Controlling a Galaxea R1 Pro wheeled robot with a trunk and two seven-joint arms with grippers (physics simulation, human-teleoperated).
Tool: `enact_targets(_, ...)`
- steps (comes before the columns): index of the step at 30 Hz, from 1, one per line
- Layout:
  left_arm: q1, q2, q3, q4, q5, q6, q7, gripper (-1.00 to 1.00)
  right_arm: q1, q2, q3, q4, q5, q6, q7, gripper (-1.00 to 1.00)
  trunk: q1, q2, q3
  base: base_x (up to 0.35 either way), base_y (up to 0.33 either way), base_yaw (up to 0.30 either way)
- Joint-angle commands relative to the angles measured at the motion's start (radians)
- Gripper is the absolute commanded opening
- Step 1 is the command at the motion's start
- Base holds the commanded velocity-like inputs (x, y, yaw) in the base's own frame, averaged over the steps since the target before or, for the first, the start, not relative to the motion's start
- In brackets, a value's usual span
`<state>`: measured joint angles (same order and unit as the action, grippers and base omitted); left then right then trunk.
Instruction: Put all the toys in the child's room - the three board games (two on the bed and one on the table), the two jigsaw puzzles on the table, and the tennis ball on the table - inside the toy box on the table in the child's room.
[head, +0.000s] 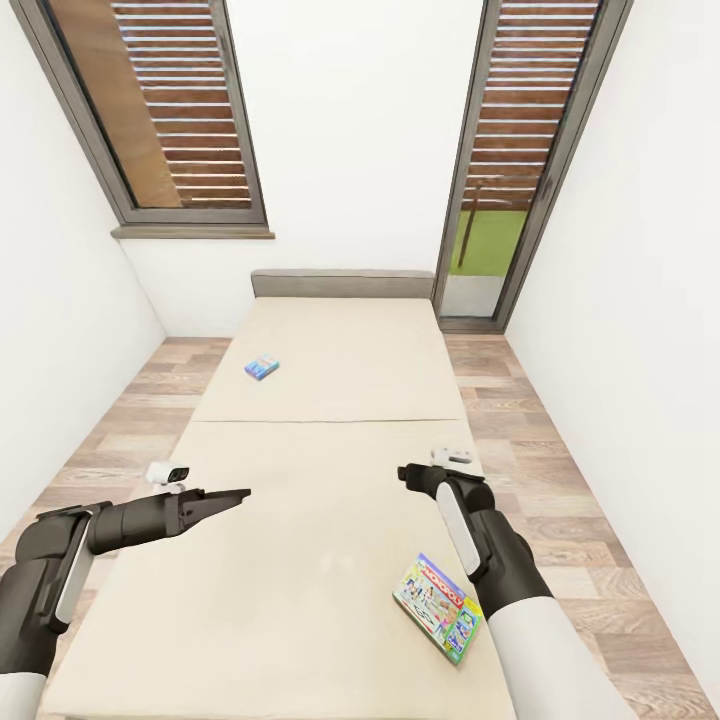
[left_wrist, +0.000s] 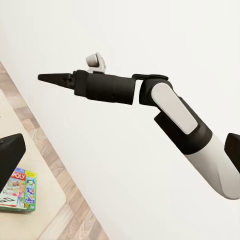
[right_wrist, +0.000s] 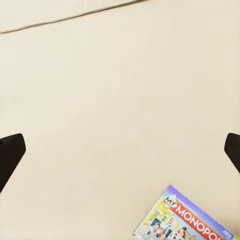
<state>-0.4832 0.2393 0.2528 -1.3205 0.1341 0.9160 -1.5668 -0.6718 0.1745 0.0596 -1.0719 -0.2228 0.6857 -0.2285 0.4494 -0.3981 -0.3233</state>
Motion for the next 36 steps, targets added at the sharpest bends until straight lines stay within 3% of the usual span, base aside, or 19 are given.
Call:
enact_targets(1, -0.001, 0.001, 0.0, 0.0, -0.001, 0.011, -0.004, 1.0, 0.0, 0.0, 0.001, -0.001, -0.01, 0.002, -0.009, 1.0, 0.001, -0.002, -0.002, 0.0, 0.0, 0.0)
enact_targets(20, -0.001, 0.001, 0.001, 0.0, -0.002, 0.011, -0.004, 1.0, -0.002, 0.0, 0.002, 0.0, -0.007, 0.007, -0.01, 1.0, 0.001, -0.002, -0.003, 0.0, 0.0, 0.0)
enact_targets(36, 0.0, 0.001, 0.002, 0.0, -0.001, 0.011, -0.004, 1.0, -0.007, -0.005, -0.001, 0.008, -0.003, 0.013, -0.012, 1.0, 0.001, -0.002, -0.026, 0.0, 0.0, 0.0)
